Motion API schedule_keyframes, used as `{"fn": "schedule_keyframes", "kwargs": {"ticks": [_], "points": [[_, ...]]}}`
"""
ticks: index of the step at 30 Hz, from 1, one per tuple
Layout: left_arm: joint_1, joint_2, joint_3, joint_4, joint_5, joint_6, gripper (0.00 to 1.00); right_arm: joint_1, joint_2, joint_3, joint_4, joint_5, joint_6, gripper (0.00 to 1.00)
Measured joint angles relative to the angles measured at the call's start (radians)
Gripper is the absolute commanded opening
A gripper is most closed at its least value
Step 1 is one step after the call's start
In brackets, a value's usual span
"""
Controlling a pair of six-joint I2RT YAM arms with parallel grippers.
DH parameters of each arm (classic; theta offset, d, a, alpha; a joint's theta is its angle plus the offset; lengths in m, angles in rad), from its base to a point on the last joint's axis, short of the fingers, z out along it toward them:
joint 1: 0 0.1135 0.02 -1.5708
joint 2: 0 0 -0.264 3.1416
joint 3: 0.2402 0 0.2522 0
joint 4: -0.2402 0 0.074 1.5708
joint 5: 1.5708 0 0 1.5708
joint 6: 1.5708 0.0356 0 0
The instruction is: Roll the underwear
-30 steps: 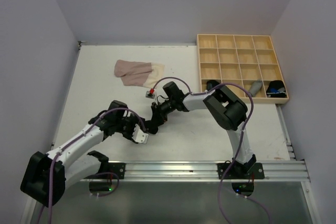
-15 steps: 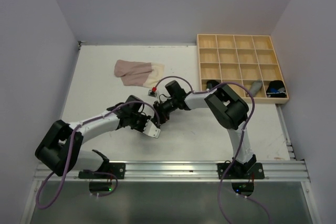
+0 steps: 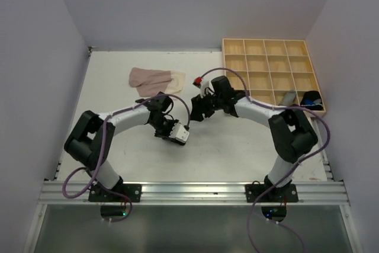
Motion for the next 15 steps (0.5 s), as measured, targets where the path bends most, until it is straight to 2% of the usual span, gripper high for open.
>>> {"fn": "schedule_keyframes", "kwargs": {"ticks": [6, 9, 12, 15], "points": [[0.052, 0.170, 0.205, -0.228, 0.093, 0.013, 0.16, -0.075, -0.263, -0.016, -0.038, 0.169, 0.000, 0.61], [0.079, 0.274, 0.325, -0.360, 0.144, 0.023, 0.20, -0.064, -0.413, -0.028, -0.066, 0.187, -0.008, 0.56], [0.097, 0.365, 0.421, -0.480, 0.198, 0.031, 0.20, -0.042, -0.577, -0.080, -0.106, 0.198, -0.015, 0.51], [0.108, 0.443, 0.488, -0.597, 0.256, 0.030, 0.20, 0.007, -0.669, -0.119, -0.147, 0.220, -0.020, 0.50]]}}
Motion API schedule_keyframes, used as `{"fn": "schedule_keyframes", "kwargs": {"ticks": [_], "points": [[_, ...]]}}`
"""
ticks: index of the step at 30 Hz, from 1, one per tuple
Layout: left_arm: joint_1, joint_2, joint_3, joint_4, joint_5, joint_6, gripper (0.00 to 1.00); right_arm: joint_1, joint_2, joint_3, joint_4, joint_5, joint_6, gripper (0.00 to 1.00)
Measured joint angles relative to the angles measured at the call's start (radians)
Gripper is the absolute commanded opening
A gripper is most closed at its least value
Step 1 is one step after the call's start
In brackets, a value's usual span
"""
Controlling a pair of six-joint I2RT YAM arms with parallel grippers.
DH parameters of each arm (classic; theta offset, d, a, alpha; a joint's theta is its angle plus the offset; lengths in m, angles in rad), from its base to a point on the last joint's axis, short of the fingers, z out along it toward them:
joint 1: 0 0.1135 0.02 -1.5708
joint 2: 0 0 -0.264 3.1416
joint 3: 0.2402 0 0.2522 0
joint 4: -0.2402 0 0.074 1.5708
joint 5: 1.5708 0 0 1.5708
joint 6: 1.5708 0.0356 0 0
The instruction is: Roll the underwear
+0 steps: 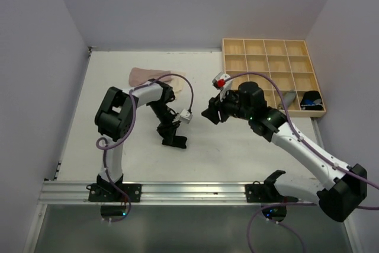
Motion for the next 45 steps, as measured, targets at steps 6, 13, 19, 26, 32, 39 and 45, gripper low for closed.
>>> {"fn": "schedule_keyframes", "kwargs": {"ticks": [6, 13, 19, 26, 32, 39, 45], "points": [[0.001, 0.107, 0.011, -0.207, 0.063, -0.025, 0.19, 0.259, -0.071, -0.034, -0.104, 0.157, -0.018, 0.48], [0.000, 0.161, -0.014, -0.293, 0.053, -0.047, 0.19, 0.557, 0.093, -0.013, -0.130, 0.348, -0.072, 0.47], [0.000, 0.163, -0.022, -0.299, 0.047, -0.053, 0.19, 0.697, 0.341, 0.039, -0.115, 0.457, -0.097, 0.57], [0.000, 0.164, -0.023, -0.299, 0.046, -0.053, 0.21, 0.717, 0.473, 0.051, -0.031, 0.525, -0.105, 0.82], [0.000, 0.164, -0.023, -0.299, 0.046, -0.053, 0.23, 0.716, 0.550, 0.084, 0.010, 0.523, -0.121, 0.76], [0.000, 0.164, -0.025, -0.300, 0.044, -0.053, 0.26, 0.716, 0.650, 0.114, 0.058, 0.493, -0.140, 0.68], [0.000, 0.166, -0.037, -0.308, 0.034, -0.055, 0.32, 0.696, 0.698, 0.116, 0.100, 0.470, -0.148, 0.42]]}}
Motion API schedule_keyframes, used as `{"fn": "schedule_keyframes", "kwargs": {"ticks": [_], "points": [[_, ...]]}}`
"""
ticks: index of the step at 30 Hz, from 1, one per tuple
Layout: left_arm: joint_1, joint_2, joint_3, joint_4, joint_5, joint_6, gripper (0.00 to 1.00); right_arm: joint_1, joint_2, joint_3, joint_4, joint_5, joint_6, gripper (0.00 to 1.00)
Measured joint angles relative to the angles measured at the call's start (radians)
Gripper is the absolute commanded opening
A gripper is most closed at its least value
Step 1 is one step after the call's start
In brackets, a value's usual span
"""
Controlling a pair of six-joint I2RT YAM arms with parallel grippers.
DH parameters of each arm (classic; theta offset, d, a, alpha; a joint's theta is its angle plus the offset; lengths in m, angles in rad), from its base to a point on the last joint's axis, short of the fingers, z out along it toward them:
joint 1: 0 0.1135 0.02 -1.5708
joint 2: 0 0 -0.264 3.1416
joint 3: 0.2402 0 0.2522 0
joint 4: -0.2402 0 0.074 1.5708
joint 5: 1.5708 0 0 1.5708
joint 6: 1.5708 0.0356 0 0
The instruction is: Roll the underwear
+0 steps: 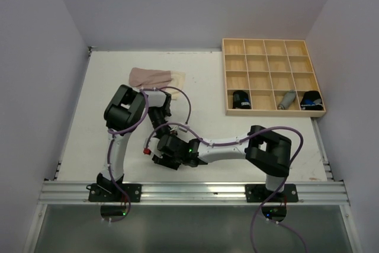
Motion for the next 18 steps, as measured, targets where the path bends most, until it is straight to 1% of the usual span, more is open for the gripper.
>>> {"fn": "schedule_keyframes", "kwargs": {"ticks": [1, 2, 4, 5, 6, 8, 9, 11, 14, 18], "points": [[0.000, 0.000, -0.001, 0.000, -0.001, -0.002, 0.34, -0.005, 0.000, 0.000, 0.002, -0.008, -0.003, 0.35], [0.000, 0.000, -0.001, 0.000, -0.002, -0.003, 0.36, -0.011, 0.001, 0.000, 0.003, -0.019, -0.002, 0.19], [0.001, 0.000, -0.001, -0.001, -0.010, -0.006, 0.44, -0.017, 0.001, 0.001, 0.004, -0.033, -0.008, 0.08], [0.001, 0.000, 0.000, -0.001, -0.011, -0.006, 0.49, -0.019, 0.001, 0.002, 0.004, -0.039, -0.010, 0.00], [0.002, 0.000, 0.001, -0.004, -0.013, -0.008, 0.60, -0.021, 0.001, 0.002, 0.006, -0.046, -0.012, 0.00], [0.008, 0.000, 0.010, -0.025, -0.017, -0.016, 0.72, -0.023, -0.003, -0.001, 0.006, -0.061, -0.015, 0.00], [0.016, 0.000, 0.020, -0.046, -0.017, -0.025, 0.86, -0.021, -0.007, -0.005, 0.006, -0.067, -0.014, 0.00], [0.038, 0.000, 0.050, -0.087, -0.018, -0.035, 0.96, -0.019, -0.024, -0.025, 0.016, -0.085, -0.011, 0.00], [0.077, -0.021, 0.141, -0.082, -0.017, -0.043, 0.99, -0.029, -0.070, -0.080, 0.026, -0.092, 0.007, 0.00], [0.156, -0.073, 0.314, 0.071, -0.001, -0.043, 1.00, -0.070, -0.186, -0.176, 0.000, -0.097, 0.050, 0.00]]}}
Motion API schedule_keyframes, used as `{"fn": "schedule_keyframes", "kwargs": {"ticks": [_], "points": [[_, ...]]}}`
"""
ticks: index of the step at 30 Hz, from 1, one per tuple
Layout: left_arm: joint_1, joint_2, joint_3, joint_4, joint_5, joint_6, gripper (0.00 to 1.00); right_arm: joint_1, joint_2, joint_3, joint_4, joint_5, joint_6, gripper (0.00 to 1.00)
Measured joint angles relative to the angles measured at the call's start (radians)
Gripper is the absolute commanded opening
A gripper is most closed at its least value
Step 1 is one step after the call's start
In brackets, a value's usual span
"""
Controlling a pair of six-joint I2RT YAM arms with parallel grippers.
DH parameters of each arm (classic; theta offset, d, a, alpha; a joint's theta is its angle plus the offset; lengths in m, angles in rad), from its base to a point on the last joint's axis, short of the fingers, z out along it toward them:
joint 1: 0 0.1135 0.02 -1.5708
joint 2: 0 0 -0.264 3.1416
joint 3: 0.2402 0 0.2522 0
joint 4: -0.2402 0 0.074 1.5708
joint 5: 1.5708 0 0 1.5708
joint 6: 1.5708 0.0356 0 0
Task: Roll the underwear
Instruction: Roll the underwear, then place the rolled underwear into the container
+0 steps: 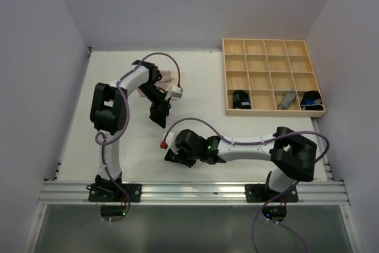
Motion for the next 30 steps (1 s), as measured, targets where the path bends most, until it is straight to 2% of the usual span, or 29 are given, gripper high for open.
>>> {"fn": "schedule_keyframes", "kwargs": {"ticks": [4, 8, 11, 15, 18, 24, 30], "points": [[0.094, -0.095, 0.093, 0.121, 0.053, -0.039, 1.00, -0.090, -0.153, -0.063, -0.035, 0.001, 0.065, 0.00], [0.164, -0.248, 0.077, 0.255, 0.099, -0.129, 1.00, -0.207, -0.314, -0.083, -0.069, 0.017, 0.116, 0.00], [0.172, -0.375, -0.008, 0.391, 0.114, -0.217, 1.00, -0.313, -0.412, -0.083, -0.100, 0.018, 0.145, 0.00], [0.165, -0.559, -0.209, 0.655, 0.100, -0.396, 1.00, -0.501, -0.494, -0.062, -0.186, 0.025, 0.172, 0.00], [0.165, -0.659, -0.308, 0.820, 0.069, -0.523, 1.00, -0.654, -0.494, 0.003, -0.278, 0.031, 0.182, 0.00], [0.165, -0.718, -0.348, 1.026, 0.059, -0.706, 1.00, -1.000, -0.419, 0.192, -0.391, 0.113, 0.189, 0.00], [0.165, -0.716, -0.433, 1.121, 0.037, -0.816, 1.00, -1.106, -0.243, 0.307, -0.450, 0.274, 0.187, 0.00]]}}
